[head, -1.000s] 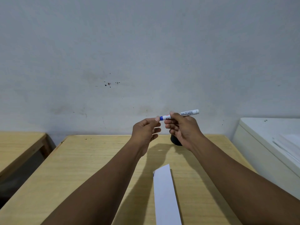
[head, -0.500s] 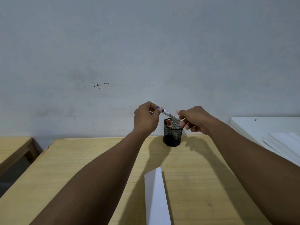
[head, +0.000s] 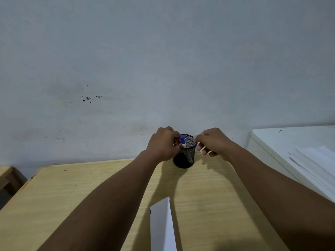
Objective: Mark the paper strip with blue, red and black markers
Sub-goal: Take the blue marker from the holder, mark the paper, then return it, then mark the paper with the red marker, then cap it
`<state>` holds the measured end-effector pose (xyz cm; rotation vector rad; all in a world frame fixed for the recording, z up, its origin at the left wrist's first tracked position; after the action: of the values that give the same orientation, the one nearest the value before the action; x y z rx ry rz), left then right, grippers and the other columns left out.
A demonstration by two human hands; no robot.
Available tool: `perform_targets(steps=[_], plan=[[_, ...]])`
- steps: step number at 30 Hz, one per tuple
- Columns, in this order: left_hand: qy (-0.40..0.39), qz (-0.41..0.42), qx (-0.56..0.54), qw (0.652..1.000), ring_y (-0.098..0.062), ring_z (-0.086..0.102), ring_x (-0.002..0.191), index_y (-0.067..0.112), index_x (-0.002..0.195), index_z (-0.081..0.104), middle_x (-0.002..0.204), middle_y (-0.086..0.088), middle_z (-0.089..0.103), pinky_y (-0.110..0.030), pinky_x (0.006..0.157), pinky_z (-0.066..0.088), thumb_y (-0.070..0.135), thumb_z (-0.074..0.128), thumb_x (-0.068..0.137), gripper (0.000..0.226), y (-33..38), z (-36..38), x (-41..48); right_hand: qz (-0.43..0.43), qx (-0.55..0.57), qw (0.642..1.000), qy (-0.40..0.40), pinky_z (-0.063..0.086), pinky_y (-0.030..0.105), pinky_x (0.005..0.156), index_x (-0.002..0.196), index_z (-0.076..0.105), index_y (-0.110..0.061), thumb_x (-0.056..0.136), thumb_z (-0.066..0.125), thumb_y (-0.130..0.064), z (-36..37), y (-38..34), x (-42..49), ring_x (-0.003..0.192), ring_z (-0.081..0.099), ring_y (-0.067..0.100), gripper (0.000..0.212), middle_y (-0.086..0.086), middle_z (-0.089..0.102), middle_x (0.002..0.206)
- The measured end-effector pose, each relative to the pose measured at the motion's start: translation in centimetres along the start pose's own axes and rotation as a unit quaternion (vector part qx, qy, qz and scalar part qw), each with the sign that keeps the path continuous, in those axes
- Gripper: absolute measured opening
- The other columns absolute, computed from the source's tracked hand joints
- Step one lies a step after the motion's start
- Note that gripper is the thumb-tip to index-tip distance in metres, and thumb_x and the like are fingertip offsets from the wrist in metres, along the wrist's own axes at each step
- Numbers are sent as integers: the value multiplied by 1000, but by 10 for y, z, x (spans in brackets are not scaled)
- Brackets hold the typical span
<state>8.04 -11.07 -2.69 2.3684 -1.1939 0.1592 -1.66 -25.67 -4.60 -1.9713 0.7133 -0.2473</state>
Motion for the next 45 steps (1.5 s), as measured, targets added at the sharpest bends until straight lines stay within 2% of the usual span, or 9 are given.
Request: perform_targets(steps=[8, 13, 18, 21, 28, 35, 38, 42, 45], plan=[[72, 19, 37, 997, -29, 61, 107, 19, 104, 81, 107, -4, 74, -45, 87, 51, 30, 71, 93, 19, 3, -31, 2, -11, 14, 1000, -4, 37, 23, 49, 93, 69, -10, 97, 63, -26, 7, -5, -7, 52, 61, 16, 17, 6, 74, 73], [133, -21, -77, 988, -16, 67, 95, 21, 92, 82, 99, 2, 79, -37, 84, 54, 40, 75, 88, 21, -2, -74, -10, 2, 64, 998, -20, 38, 24, 46, 102, 72, -3, 97, 63, -26, 17, -25, -21, 51, 59, 17, 24, 9, 74, 74], [189, -76, -228, 952, -3, 72, 88, 18, 95, 83, 91, 6, 81, -21, 76, 53, 46, 76, 87, 30, -19, -113, -43, 45, 211, 967, -133, 42, 26, 46, 103, 68, -4, 93, 63, -56, 69, -42, -52, 52, 61, 18, 54, 13, 71, 78], [173, -113, -319, 925, -2, 70, 79, 16, 90, 83, 83, 7, 79, -22, 74, 50, 48, 77, 85, 33, -40, -118, -65, 53, 311, 937, -152, 37, 25, 46, 104, 67, -7, 91, 61, -63, 102, -57, -69, 50, 56, 17, 57, 12, 69, 76], [147, -168, -280, 934, 0, 67, 61, 10, 74, 79, 71, -3, 77, -18, 60, 46, 49, 72, 90, 43, -87, -109, -125, 41, 419, 897, -134, 32, 17, 38, 90, 65, -10, 101, 60, -38, 151, -73, -78, 44, 46, 9, 30, 1, 59, 57], [188, -240, -405, 862, -13, 66, 60, 7, 72, 76, 64, -2, 70, -26, 63, 49, 40, 71, 93, 39, -144, -80, -188, -21, 408, 901, -148, 43, 18, 43, 88, 64, 0, 104, 57, -20, 158, -75, -85, 43, 59, 10, 27, 9, 61, 64], [123, -265, -328, 898, -10, 68, 63, 10, 70, 74, 64, -3, 74, -29, 69, 50, 41, 78, 87, 35, -171, -63, -215, -42, 329, 935, -126, 45, 24, 48, 78, 65, -2, 100, 57, -17, 133, -71, -86, 48, 60, 17, 27, 13, 62, 68], [-2, -225, -192, 955, 9, 62, 56, 22, 73, 74, 62, 11, 70, -8, 56, 42, 27, 84, 82, 14, -148, -33, -208, -23, 273, 952, -139, 52, 27, 53, 87, 70, -5, 94, 59, -14, 138, -57, -97, 57, 72, 24, 16, 14, 69, 73], [-68, -191, -126, 971, 5, 62, 64, 26, 77, 73, 67, 16, 67, -8, 55, 39, 23, 78, 83, 8, -121, -8, -196, -19, 254, 959, -122, 54, 29, 55, 93, 70, -4, 93, 60, -11, 147, -37, -100, 59, 73, 25, 12, 15, 71, 74]])
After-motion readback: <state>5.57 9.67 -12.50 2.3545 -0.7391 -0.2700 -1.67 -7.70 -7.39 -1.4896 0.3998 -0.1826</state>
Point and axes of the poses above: each hand's wrist, its own x-axis towards the middle knuckle, its own z-axis out of the palm, y = z × x, the point moved 9 cm from there along x, towards the middle knuckle
